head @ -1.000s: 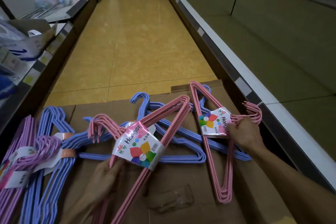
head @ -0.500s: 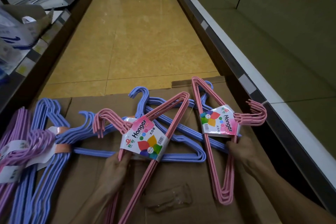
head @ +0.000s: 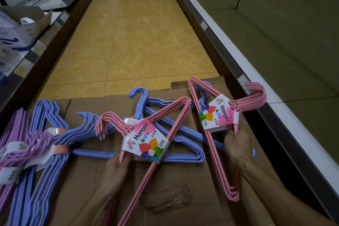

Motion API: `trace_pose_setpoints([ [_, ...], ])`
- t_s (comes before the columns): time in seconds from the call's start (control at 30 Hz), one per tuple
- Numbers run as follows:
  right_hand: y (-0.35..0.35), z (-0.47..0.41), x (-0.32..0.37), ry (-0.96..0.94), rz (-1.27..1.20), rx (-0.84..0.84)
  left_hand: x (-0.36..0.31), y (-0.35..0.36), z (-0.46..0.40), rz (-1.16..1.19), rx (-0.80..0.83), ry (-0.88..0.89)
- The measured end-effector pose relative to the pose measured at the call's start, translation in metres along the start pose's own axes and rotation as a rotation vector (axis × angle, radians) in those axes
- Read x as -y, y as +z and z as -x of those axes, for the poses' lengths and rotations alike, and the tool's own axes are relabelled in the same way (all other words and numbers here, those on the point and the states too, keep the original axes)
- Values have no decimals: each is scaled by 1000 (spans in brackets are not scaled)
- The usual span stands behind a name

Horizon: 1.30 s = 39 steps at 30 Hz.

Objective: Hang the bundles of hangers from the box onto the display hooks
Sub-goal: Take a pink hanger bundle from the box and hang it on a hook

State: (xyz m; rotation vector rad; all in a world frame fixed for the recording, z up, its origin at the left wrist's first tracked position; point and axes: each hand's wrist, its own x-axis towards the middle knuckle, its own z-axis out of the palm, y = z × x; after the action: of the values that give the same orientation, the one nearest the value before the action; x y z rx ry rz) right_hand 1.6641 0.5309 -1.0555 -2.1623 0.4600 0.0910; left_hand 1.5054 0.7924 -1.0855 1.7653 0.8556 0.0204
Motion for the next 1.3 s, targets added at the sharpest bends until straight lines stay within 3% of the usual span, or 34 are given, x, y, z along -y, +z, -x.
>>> trace_pose_setpoints([
  [0.3,-39,-3,18,-148,133,-54,4,-2,6,-65,26,85],
  [0.67,-67,9,21,-356,464,-109,-2,-5,20,-161,60,189],
  [1.0,-60,1,29,-219,364,13,-9,-9,29,-157,66,186],
  [1.3,-42,-16,43,-328,306,92,0,-14,15,-142,82,141],
])
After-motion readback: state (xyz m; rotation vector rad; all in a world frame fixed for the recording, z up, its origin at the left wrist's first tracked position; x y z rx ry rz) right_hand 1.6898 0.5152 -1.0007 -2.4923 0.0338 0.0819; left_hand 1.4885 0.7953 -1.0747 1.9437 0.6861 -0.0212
